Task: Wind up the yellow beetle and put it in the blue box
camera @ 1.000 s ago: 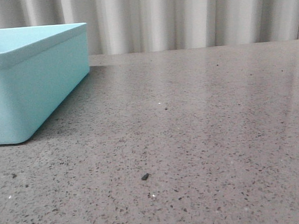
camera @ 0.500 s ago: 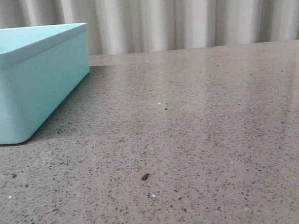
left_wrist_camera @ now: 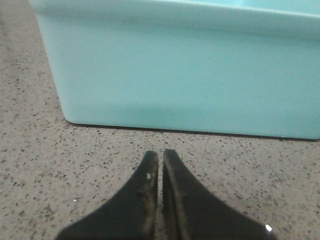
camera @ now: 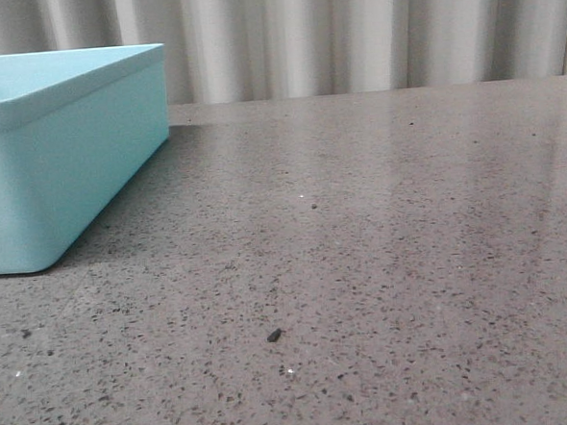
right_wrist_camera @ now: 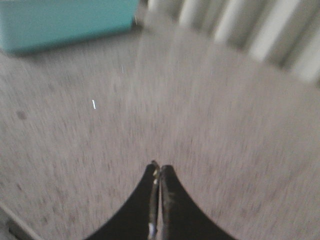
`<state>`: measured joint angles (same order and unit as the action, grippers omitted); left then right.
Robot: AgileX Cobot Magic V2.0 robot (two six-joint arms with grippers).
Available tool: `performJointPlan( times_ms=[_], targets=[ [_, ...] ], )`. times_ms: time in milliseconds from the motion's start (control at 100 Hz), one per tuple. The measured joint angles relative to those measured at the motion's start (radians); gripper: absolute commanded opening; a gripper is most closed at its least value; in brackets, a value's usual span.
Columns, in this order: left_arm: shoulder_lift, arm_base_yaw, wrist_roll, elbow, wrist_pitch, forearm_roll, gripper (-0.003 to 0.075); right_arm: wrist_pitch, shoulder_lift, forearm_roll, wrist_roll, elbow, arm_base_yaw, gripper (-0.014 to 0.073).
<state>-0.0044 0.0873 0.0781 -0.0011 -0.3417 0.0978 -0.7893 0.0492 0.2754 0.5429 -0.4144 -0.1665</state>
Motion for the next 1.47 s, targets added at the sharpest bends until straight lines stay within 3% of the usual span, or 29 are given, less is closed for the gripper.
performJointPlan(
  times_ms=[200, 410, 670, 1470],
  targets=[
    [0.0, 0.0, 0.0, 0.0, 0.0, 0.001, -0.0021, 0.0, 0.0, -0.005, 0.0, 0.256, 0.075, -0.0043],
    [0.0, 0.0, 0.0, 0.0, 0.0, 0.002, -0.0021, 0.218, -0.009, -0.126, -0.002, 0.375, 0.094, -0.0043],
    [0.0, 0.0, 0.0, 0.0, 0.0, 0.002, -0.0021, 0.26, -0.021, -0.291, -0.002, 0.392, 0.1, -0.0043],
    [0.0, 0.0, 0.0, 0.0, 0.0, 0.005, -0.0021, 0.225, -0.064, -0.334, -0.002, 0.391, 0.101, -0.0043]
  ],
)
